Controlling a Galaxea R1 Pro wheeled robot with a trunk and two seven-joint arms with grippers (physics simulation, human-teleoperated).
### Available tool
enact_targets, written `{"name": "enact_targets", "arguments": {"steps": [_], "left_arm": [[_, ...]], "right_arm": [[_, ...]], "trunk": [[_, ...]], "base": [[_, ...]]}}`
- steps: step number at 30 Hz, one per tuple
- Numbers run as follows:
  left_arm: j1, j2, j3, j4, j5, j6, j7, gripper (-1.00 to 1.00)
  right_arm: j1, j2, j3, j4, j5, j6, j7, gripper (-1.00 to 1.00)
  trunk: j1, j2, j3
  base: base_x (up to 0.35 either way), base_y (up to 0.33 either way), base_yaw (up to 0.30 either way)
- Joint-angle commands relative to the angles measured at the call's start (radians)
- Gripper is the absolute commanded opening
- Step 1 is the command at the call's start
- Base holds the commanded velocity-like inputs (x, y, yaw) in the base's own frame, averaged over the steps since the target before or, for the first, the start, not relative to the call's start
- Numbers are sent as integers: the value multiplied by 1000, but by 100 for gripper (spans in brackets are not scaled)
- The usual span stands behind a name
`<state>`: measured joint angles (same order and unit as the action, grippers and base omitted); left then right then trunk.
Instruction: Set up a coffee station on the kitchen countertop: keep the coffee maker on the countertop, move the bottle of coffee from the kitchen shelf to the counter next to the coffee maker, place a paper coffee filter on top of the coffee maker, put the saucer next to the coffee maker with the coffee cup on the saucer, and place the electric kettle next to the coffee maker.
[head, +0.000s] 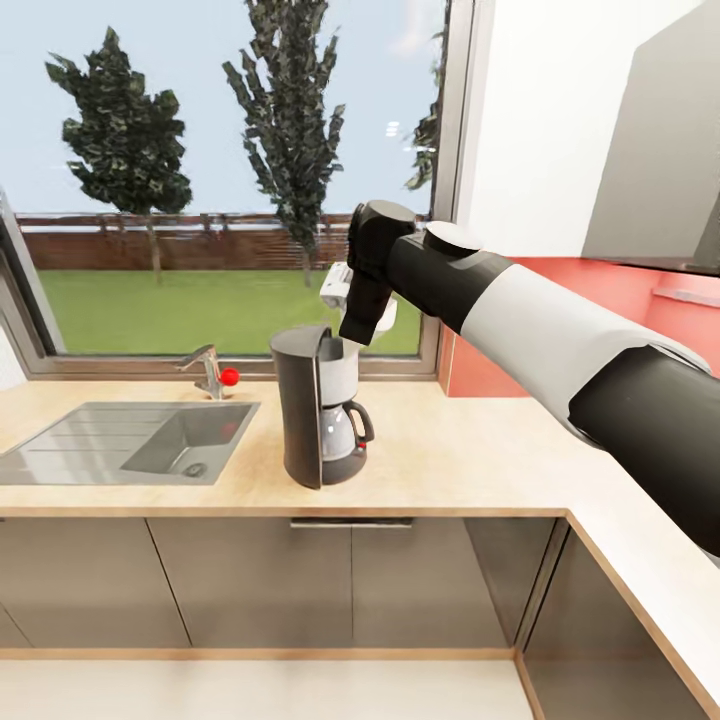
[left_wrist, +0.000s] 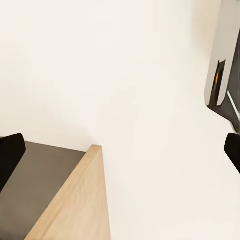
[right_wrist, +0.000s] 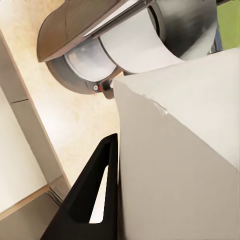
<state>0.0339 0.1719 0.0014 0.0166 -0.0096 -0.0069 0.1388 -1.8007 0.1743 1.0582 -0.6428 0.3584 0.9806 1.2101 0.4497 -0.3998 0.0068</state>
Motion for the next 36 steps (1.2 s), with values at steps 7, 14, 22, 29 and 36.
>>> {"name": "enact_targets", "arguments": {"steps": [7, 14, 22, 29, 36], "left_arm": [[0, 1, 0, 0, -1, -1, 2, 100], [0, 1, 0, 0, -1, 1, 2, 100], [0, 1, 1, 0, -1, -2, 2, 100], [0, 1, 0, 0, -1, -4, 2, 100], [0, 1, 0, 0, -1, -5, 2, 100]], "right_arm": [[0, 0, 0, -1, 8, 9, 7, -100], [0, 0, 0, -2, 8, 9, 6, -100], [-1, 0, 0, -2, 8, 9, 6, -100], [0, 0, 2, 0, 10, 10, 5, -100], [0, 0, 2, 0, 10, 10, 5, -100]], "trunk": [[0, 0, 11], [0, 0, 22], [0, 0, 34], [0, 0, 37], [0, 0, 38]], "base": [[0, 0, 0], [0, 0, 0], [116, 98, 0], [141, 122, 0], [11, 9, 0]]}}
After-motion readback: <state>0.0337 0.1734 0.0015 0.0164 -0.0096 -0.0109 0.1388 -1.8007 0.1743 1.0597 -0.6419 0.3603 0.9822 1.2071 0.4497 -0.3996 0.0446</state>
